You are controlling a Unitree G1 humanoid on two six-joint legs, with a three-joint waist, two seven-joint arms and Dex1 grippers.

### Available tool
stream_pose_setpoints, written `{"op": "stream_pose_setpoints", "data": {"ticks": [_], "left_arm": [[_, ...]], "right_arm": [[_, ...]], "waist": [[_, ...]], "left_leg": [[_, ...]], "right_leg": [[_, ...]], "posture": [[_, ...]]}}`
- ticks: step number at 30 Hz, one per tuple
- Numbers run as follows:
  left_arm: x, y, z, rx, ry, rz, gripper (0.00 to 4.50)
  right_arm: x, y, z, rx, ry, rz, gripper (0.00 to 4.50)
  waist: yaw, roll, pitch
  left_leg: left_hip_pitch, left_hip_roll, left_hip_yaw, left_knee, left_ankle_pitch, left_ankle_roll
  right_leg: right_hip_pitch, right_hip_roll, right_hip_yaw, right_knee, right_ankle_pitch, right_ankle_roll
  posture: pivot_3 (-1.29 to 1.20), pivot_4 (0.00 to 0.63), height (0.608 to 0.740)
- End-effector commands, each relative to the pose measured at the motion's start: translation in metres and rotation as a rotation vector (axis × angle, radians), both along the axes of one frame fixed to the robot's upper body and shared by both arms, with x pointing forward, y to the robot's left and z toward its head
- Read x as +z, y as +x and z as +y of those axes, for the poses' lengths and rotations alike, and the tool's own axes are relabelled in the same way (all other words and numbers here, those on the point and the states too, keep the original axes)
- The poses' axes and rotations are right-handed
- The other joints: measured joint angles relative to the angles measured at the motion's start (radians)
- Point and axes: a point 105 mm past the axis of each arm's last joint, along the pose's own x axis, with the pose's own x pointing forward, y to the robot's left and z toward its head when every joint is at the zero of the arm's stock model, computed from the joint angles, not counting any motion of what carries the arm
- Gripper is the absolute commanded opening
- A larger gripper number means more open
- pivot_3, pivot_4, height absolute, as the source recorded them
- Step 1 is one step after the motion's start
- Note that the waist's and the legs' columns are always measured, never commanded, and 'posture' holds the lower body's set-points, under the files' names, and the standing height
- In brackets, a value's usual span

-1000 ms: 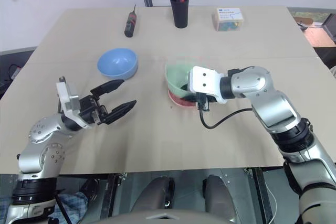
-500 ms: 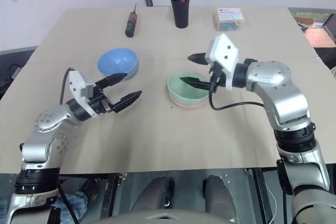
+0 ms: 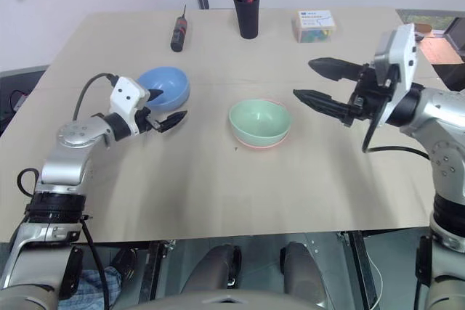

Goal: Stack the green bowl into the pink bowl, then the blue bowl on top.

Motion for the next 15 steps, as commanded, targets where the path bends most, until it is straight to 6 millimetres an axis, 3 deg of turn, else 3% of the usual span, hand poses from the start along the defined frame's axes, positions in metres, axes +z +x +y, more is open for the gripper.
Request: {"op": "stream_pose_setpoints", "data": {"ticks": [1, 10, 11, 12, 14, 15], "left_arm": [[0.003, 0.007, -0.003, -0.032, 0.05, -0.025, 4.5], [-0.011, 0.03, -0.007, -0.026, 0.141, 0.001, 4.5], [-0.012, 0.031, -0.007, -0.028, 0.154, 0.003, 4.0], [-0.012, 0.032, -0.007, -0.026, 0.16, 0.006, 3.83], [-0.012, 0.034, -0.005, -0.023, 0.167, 0.012, 2.82], [-0.012, 0.035, -0.005, -0.025, 0.17, 0.012, 2.7]], "right_arm": [[0.012, -0.012, 0.001, -0.011, 0.002, -0.075, 3.12], [0.011, -0.015, -0.003, -0.07, 0.001, -0.089, 3.12], [0.012, -0.014, -0.004, -0.077, 0.0, -0.09, 3.14], [0.011, -0.014, -0.006, -0.084, -0.007, -0.09, 3.14], [0.011, -0.014, -0.008, -0.092, -0.008, -0.088, 3.14], [0.011, -0.014, -0.008, -0.095, -0.009, -0.088, 3.14]], "waist": [[0.0, 0.0, 0.0], [0.001, 0.0, 0.0], [0.001, 0.0, 0.0], [0.001, 0.0, 0.0], [0.0, 0.0, 0.0], [-0.001, 0.0, 0.0]], "left_leg": [[0.0, 0.0, 0.0, 0.0, 0.0, 0.0], [-0.001, 0.0, 0.0, 0.001, 0.0, 0.0], [-0.001, -0.001, 0.0, 0.001, 0.0, 0.0], [-0.001, -0.001, 0.0, 0.001, 0.0, 0.0], [-0.001, -0.001, 0.0, 0.001, 0.0, 0.0], [-0.001, -0.001, 0.0, 0.001, 0.0, 0.0]], "right_leg": [[0.0, 0.0, 0.0, 0.0, 0.0, 0.0], [0.0, 0.0, 0.0, 0.0, 0.0, 0.0], [0.0, 0.0, 0.0, 0.0, 0.0, 0.0], [0.0, 0.0, 0.0, 0.0, 0.0, 0.0], [0.0, 0.0, 0.0, 0.0, 0.0, 0.0], [0.0, 0.0, 0.0, 0.0, 0.0, 0.0]], "posture": [[0.0, 0.15, 0.74], [0.0, 0.15, 0.74], [0.0, 0.15, 0.74], [0.0, 0.15, 0.74], [0.0, 0.15, 0.74], [0.0, 0.15, 0.74]]}}
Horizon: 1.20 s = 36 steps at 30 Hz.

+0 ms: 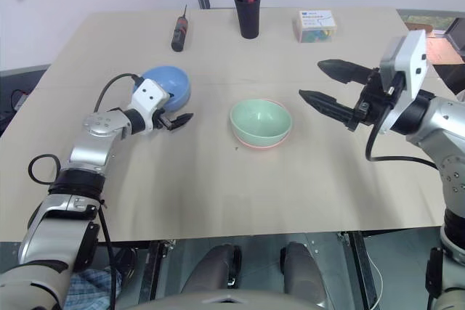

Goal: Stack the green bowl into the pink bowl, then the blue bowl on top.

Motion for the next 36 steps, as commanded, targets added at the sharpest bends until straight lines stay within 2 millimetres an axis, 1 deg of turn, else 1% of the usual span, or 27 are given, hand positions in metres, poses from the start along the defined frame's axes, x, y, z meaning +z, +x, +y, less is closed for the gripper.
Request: {"op": "stream_pose_setpoints", "data": {"ticks": [1, 2, 4, 6, 12, 14, 16, 20, 22, 25, 28, 30, 33, 36], "left_arm": [[0.01, 0.003, 0.003, -0.007, 0.018, -0.031, 2.33], [0.01, 0.004, 0.003, -0.007, 0.019, -0.032, 1.88], [0.014, 0.006, 0.004, 0.008, -0.01, -0.054, 1.19], [0.017, 0.007, 0.002, 0.01, -0.028, -0.072, 1.19], [0.018, 0.004, -0.002, -0.018, -0.007, -0.078, 1.19], [0.023, 0.004, -0.005, -0.04, 0.003, -0.101, 1.19], [0.032, 0.004, -0.013, -0.072, -0.002, -0.126, 1.19], [0.052, -0.001, -0.04, -0.199, -0.026, -0.146, 1.19], [0.053, -0.003, -0.044, -0.224, -0.01, -0.128, 1.19], [0.045, -0.004, -0.04, -0.209, 0.006, -0.098, 1.19], [0.033, -0.005, -0.031, -0.185, 0.045, -0.067, 1.19], [0.029, -0.006, -0.031, -0.184, 0.044, -0.057, 1.19], [0.03, -0.005, -0.032, -0.178, 0.039, -0.067, 1.19], [0.041, -0.001, -0.031, -0.144, -0.018, -0.104, 1.19]], "right_arm": [[0.012, -0.007, -0.003, -0.01, -0.002, -0.062, 3.14], [0.012, -0.007, -0.003, -0.011, -0.002, -0.061, 3.14], [0.01, -0.007, -0.003, -0.012, -0.003, -0.055, 3.14], [0.009, -0.007, -0.003, -0.012, -0.006, -0.051, 3.14], [0.011, -0.006, -0.001, -0.001, -0.001, -0.055, 3.14], [0.01, -0.005, 0.0, -0.002, 0.0, -0.053, 3.14], [0.009, -0.004, 0.0, 0.0, 0.001, -0.051, 3.14], [0.008, -0.003, 0.001, 0.006, 0.001, -0.047, 3.14], [0.008, -0.002, 0.001, 0.007, -0.001, -0.047, 3.14], [0.008, -0.002, 0.0, 0.001, -0.002, -0.051, 3.14], [0.008, -0.002, 0.0, -0.003, -0.004, -0.053, 3.14], [0.008, -0.002, -0.003, -0.01, -0.005, -0.054, 3.14], [0.008, -0.001, -0.005, -0.017, -0.009, -0.054, 3.14], [0.007, 0.0, -0.005, -0.016, -0.011, -0.052, 3.14]], "waist": [[-0.001, 0.0, 0.0], [-0.002, 0.0, 0.0], [-0.002, 0.0, 0.0], [-0.001, 0.0, 0.0], [-0.002, 0.0, 0.0], [-0.002, 0.0, 0.0], [-0.001, 0.0, 0.0], [0.002, 0.0, 0.0], [0.002, 0.0, 0.0], [-0.003, 0.0, 0.0], [-0.007, 0.0, 0.0], [-0.005, 0.0, 0.0], [-0.003, -0.001, 0.0], [0.0, -0.001, 0.0]], "left_leg": [[0.0, 0.0, 0.0, 0.0, 0.0, 0.0], [0.0, 0.0, 0.0, 0.0, 0.0, 0.0], [0.0, 0.0, 0.0, 0.0, 0.0, 0.0], [0.0, 0.0, 0.0, 0.001, 0.0, 0.0], [0.0, 0.0, 0.0, 0.001, 0.0, 0.0], [0.0, 0.0, 0.0, 0.001, 0.0, 0.0], [0.0, 0.0, 0.0, 0.001, 0.0, 0.0], [-0.001, 0.0, -0.001, 0.002, 0.0, 0.0], [-0.001, 0.0, -0.001, 0.002, 0.0, 0.0], [-0.001, 0.0, -0.001, 0.002, 0.0, 0.0], [-0.001, 0.001, 0.0, 0.002, 0.0, 0.0], [0.0, 0.001, 0.0, 0.002, 0.0, 0.0], [-0.001, 0.001, 0.0, 0.003, 0.0, 0.0], [-0.001, 0.001, 0.0, 0.003, 0.0, 0.0]], "right_leg": [[0.0, 0.0, 0.0, 0.0, 0.0, 0.0], [0.0, 0.0, 0.0, 0.0, 0.0, 0.0], [0.0, 0.0, 0.0, 0.0, 0.0, 0.0], [0.0, 0.0, 0.0, 0.0, 0.0, 0.0], [0.0, 0.0, 0.0, 0.001, 0.0, 0.0], [0.0, 0.0, 0.0, 0.001, 0.0, 0.0], [0.0, 0.0, 0.0, 0.001, 0.0, 0.0], [0.0, 0.0, -0.001, 0.001, 0.0, 0.0], [0.0, 0.0, -0.001, 0.001, 0.0, 0.0], [0.0, 0.0, 0.0, 0.001, 0.0, 0.0], [0.0, 0.001, 0.0, 0.001, 0.0, 0.0], [0.0, 0.002, 0.0, 0.001, 0.0, 0.0], [0.0, 0.002, 0.0, 0.001, 0.0, 0.0], [0.0, 0.001, 0.0, 0.001, 0.0, 0.0]], "posture": [[0.0, 0.15, 0.74], [0.0, 0.15, 0.74], [0.0, 0.15, 0.74], [0.0, 0.15, 0.74], [0.0, 0.15, 0.74], [0.0, 0.15, 0.74], [0.0, 0.15, 0.74], [0.0, 0.15, 0.74], [0.0, 0.15, 0.74], [0.0, 0.15, 0.74], [0.0, 0.15, 0.74], [0.0, 0.15, 0.74], [0.0, 0.15, 0.74], [0.0, 0.15, 0.74]]}}
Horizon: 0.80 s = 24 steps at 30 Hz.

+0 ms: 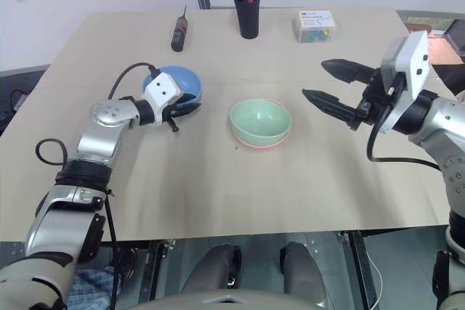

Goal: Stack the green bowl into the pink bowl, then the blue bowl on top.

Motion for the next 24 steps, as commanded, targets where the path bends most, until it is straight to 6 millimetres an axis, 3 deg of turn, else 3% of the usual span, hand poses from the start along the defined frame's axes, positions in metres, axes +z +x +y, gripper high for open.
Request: {"op": "stream_pose_setpoints", "data": {"ticks": [1, 4, 10, 12, 16, 22, 24], "left_arm": [[0.024, 0.006, 0.001, 0.039, -0.085, -0.067, 1.19], [0.028, 0.006, 0.003, 0.06, -0.133, -0.056, 1.19], [0.023, 0.005, 0.003, 0.064, -0.1, -0.06, 3.61], [0.015, 0.002, 0.001, 0.034, -0.062, -0.035, 3.61], [0.009, -0.001, 0.001, 0.021, -0.061, 0.01, 2.59], [0.005, -0.002, 0.002, 0.016, -0.037, 0.03, 0.08], [0.005, -0.002, 0.001, 0.01, -0.033, 0.032, 0.08]], "right_arm": [[0.008, -0.004, -0.003, 0.0, -0.008, -0.049, 3.14], [0.006, -0.003, -0.003, 0.0, -0.013, -0.047, 3.14], [0.006, -0.003, -0.003, 0.006, -0.016, -0.046, 3.14], [0.006, -0.002, -0.004, 0.003, -0.018, -0.047, 3.14], [0.006, -0.002, -0.005, -0.001, -0.021, -0.049, 3.14], [0.006, -0.002, -0.006, -0.01, -0.024, -0.053, 3.14], [0.006, -0.002, -0.007, -0.013, -0.023, -0.054, 3.14]], "waist": [[0.001, 0.0, 0.0], [0.0, 0.0, 0.0], [-0.003, 0.0, 0.0], [-0.002, 0.0, 0.0], [-0.002, 0.0, 0.0], [-0.002, 0.0, 0.0], [-0.001, 0.0, 0.0]], "left_leg": [[0.0, 0.0, 0.0, 0.0, 0.0, 0.0], [0.0, 0.0, 0.0, 0.0, 0.0, 0.0], [0.0, 0.0, 0.0, 0.0, 0.0, 0.0], [0.0, 0.0, 0.0, 0.0, 0.0, 0.0], [0.0, 0.0, 0.0, 0.0, 0.0, 0.0], [0.0, 0.0, 0.0, 0.0, 0.0, 0.0], [0.0, 0.0, 0.0, 0.0, 0.0, 0.0]], "right_leg": [[0.0, 0.0, 0.0, 0.0, 0.0, 0.0], [0.0, 0.0, 0.0, 0.0, 0.0, 0.0], [0.0, 0.0, 0.0, 0.0, 0.0, 0.0], [0.0, 0.0, 0.0, 0.0, 0.0, 0.0], [0.0, 0.0, 0.0, 0.0, 0.0, 0.0], [0.0, 0.0, 0.0, 0.0, 0.0, 0.0], [0.0, 0.0, 0.0, 0.0, 0.0, 0.0]], "posture": [[0.0, 0.15, 0.74], [0.0, 0.15, 0.74], [0.0, 0.15, 0.74], [0.0, 0.15, 0.74], [0.0, 0.15, 0.74], [0.0, 0.15, 0.74], [0.0, 0.15, 0.74]]}}
